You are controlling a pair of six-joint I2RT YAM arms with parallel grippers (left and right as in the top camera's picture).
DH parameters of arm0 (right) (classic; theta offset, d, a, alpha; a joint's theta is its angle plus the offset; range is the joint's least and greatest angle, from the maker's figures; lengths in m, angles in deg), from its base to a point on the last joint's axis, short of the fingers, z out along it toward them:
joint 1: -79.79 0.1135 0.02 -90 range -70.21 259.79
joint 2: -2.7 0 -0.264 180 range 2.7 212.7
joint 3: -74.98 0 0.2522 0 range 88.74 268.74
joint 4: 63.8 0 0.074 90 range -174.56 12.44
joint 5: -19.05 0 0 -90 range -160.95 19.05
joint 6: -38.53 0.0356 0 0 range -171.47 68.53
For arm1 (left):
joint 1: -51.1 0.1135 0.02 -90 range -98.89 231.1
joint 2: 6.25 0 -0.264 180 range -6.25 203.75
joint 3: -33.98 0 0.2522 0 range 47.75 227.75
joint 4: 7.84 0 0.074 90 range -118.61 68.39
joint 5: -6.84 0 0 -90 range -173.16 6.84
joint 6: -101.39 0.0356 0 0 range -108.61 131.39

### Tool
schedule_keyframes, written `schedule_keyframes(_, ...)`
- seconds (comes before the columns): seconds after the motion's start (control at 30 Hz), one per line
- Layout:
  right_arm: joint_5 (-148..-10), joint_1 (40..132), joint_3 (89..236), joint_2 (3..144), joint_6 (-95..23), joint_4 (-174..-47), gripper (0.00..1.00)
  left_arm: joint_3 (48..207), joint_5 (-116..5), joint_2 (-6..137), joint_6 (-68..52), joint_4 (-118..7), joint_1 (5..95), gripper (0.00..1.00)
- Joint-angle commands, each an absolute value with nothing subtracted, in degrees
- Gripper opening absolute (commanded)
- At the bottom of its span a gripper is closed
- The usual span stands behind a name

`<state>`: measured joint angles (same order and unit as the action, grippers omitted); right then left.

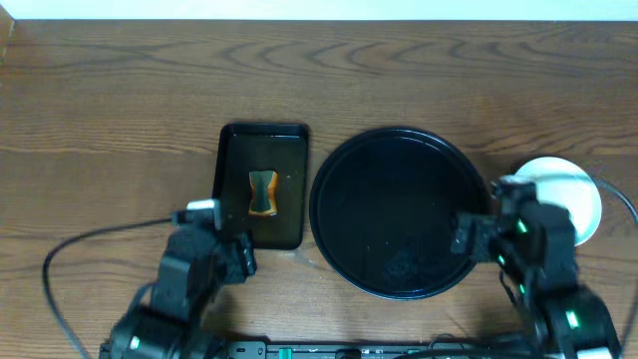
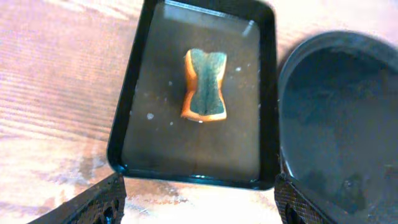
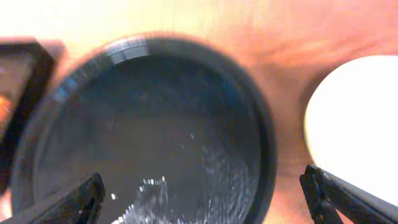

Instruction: Clean dirty plates on tray and stack at the side

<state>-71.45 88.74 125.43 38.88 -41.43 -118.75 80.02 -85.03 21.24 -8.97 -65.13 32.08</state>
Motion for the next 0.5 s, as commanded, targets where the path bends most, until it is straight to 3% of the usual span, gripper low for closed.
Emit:
schedule_keyframes(0.0, -69.87, 89.24, 124.51, 32.2, -40.97, -119.86, 0.99, 77.96, -85.27, 15.77, -9.06, -65.05, 31.88, 0.77)
schedule_keyframes(0.47, -69.89, 89.24, 124.51, 28.2, -40.84, -131.62, 0.99, 77.92, -85.25, 14.35, -9.06, -65.51, 31.88, 0.78)
